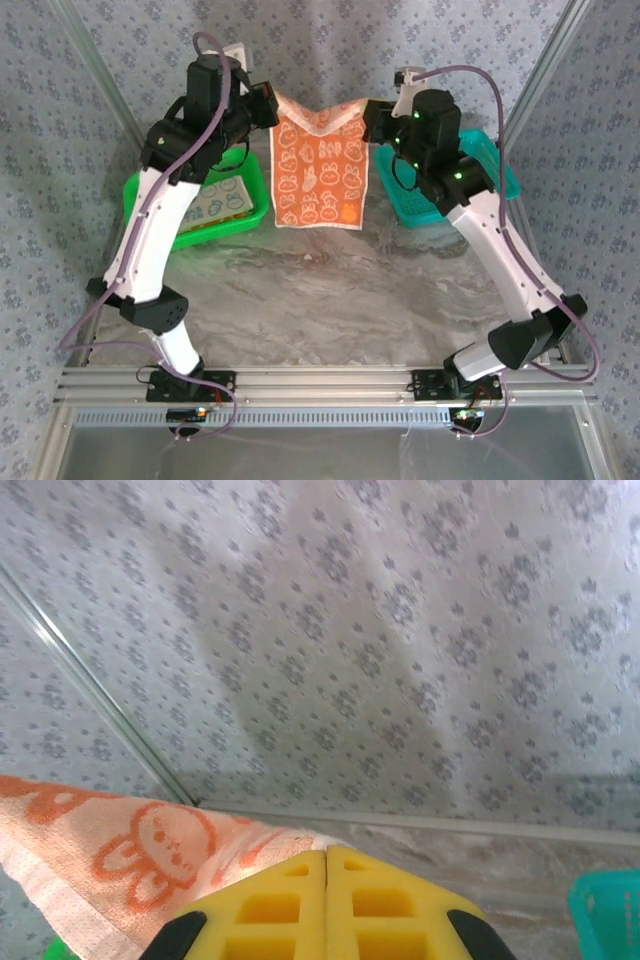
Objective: Fold and stack the towels
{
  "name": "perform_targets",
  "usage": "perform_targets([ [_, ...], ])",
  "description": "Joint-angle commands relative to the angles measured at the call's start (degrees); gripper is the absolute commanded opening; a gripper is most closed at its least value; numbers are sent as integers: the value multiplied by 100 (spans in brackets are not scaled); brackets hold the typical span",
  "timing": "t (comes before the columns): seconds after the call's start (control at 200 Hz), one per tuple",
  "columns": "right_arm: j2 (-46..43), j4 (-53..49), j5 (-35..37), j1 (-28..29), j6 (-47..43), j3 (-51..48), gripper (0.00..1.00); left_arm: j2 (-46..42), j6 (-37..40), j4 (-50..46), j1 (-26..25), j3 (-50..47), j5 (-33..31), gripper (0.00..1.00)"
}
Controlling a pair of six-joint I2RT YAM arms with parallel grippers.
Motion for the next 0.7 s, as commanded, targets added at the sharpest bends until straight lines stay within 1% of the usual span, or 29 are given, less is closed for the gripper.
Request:
perform_targets([
  [0.0, -517, 92, -151, 53, -202, 89, 0, -322, 214, -350, -336, 220, -471, 0],
  [0.17, -1336, 53, -18, 287, -171, -449, 0, -792, 235, -391, -1021, -18, -1212, 0],
  [0.315, -1963, -247, 231, 627, -166, -742, 0, -1284, 179, -229, -1801, -561, -2147, 0],
  [0.37, -2184, -309, 324, 740, -49, -873, 0, -1415, 74, -267, -2055, -711, -2556, 0],
  [0.475, -2427, -641, 429, 835, 218, -956, 0, -1529, -114, -378, -2467, -817, -3090, 0],
  [0.525, -2450, -833, 434, 827, 318, -961, 0, -1535, -161, -409, -2566, -825, -3222, 0],
  [0.6, -2435, -1052, 296, 780, 346, -1042, 0, -1471, -332, -479, -2571, -882, -3319, 0],
  [0.665, -2392, -1055, 267, 568, 402, -1187, 0, -1361, -313, -441, -2530, -1004, -3470, 0],
  [0.695, -2353, -1009, 141, 401, 475, -1270, 0, -1286, -343, -480, -2436, -1032, -3401, 0],
])
